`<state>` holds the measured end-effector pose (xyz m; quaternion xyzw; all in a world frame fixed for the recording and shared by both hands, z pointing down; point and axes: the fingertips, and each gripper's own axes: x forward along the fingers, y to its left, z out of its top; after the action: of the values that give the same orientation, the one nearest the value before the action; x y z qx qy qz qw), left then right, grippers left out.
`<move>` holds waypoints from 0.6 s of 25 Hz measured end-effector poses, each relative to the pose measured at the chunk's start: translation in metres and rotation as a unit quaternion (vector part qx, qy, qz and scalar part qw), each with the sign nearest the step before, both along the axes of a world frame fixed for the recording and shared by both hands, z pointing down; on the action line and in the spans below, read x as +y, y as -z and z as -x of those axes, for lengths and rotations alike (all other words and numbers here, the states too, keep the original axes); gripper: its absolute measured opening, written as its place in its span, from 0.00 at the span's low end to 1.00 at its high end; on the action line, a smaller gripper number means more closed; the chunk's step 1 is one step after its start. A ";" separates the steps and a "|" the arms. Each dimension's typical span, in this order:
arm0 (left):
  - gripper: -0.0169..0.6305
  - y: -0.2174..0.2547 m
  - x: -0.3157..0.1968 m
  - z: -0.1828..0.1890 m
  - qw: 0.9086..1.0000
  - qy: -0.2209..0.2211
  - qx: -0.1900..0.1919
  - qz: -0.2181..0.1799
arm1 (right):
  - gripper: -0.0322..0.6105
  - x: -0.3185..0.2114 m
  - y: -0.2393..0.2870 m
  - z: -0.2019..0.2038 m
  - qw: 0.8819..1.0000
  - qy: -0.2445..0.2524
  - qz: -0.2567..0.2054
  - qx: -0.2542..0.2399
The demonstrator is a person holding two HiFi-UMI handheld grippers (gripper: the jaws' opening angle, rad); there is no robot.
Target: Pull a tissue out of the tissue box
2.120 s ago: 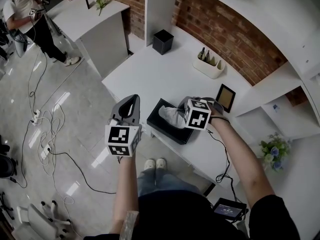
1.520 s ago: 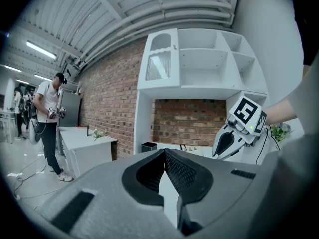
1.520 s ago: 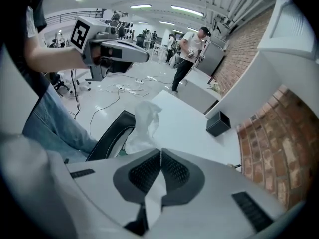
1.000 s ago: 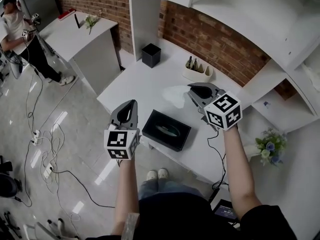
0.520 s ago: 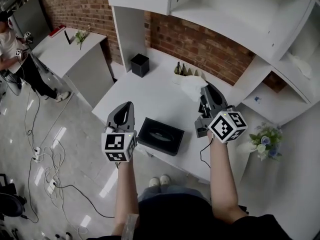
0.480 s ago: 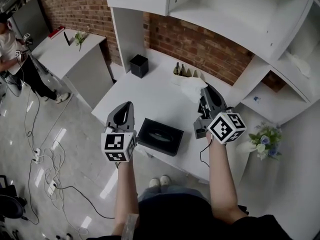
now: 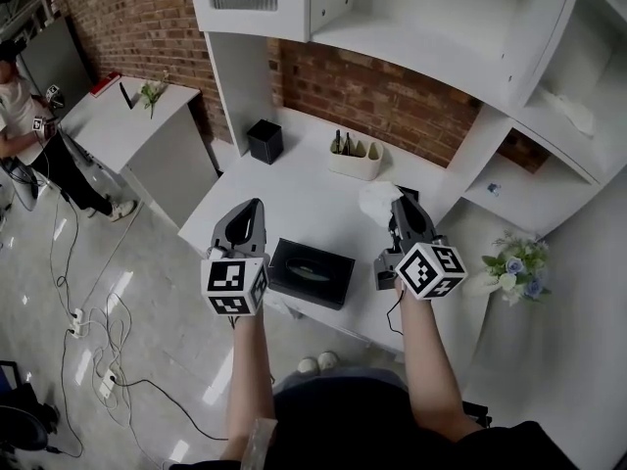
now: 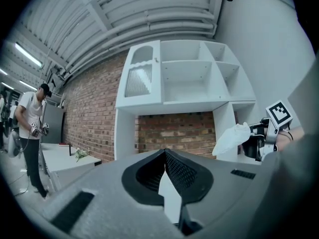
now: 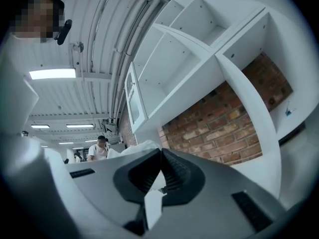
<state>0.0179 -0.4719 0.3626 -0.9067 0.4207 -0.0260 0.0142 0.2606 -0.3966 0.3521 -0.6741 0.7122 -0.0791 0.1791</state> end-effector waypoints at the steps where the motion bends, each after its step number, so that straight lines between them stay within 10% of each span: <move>1: 0.04 0.000 0.001 0.000 1.000 0.000 0.001 0.000 | 0.05 0.001 -0.001 0.001 1.000 0.001 0.002 0.001; 15: 0.04 -0.002 0.010 -0.003 1.000 -0.009 0.001 -0.001 | 0.05 0.010 -0.016 0.008 0.999 -0.004 0.029 0.014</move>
<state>0.0211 -0.4620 0.3641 -0.9104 0.4126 -0.0251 0.0147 0.2528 -0.3865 0.3679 -0.6832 0.7091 -0.0898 0.1494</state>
